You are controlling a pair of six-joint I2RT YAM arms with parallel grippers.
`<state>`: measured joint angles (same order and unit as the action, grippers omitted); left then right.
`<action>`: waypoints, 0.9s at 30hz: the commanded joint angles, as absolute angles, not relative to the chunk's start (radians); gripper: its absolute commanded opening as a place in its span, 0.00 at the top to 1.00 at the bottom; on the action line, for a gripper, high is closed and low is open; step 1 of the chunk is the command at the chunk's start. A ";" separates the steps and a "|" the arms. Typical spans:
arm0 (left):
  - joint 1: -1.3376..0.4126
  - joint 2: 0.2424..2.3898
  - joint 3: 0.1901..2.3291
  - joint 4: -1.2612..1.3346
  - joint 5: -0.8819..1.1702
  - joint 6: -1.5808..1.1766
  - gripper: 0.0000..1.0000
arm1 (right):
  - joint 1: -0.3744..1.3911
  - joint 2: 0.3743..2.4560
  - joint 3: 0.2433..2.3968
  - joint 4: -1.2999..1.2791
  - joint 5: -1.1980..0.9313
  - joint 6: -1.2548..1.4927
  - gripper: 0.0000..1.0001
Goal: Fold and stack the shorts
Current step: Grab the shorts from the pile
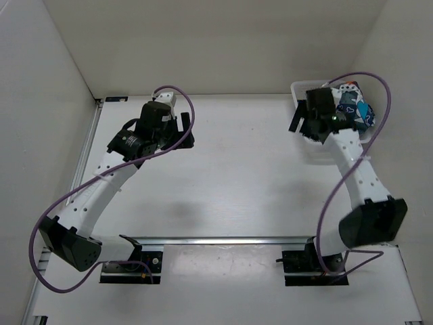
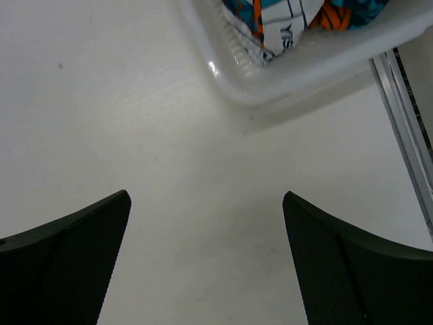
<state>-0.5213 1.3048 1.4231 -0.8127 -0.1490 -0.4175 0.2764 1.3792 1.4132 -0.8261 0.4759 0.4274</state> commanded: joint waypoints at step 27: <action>-0.480 1.531 1.505 -0.811 0.029 -0.356 0.01 | -0.161 2.297 2.445 -0.862 0.293 0.545 1.00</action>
<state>-0.4862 1.5307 1.4521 -0.8158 -0.0479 -0.3779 -0.1726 2.4573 2.4378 -0.9115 0.3504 0.5888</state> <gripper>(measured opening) 0.990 0.005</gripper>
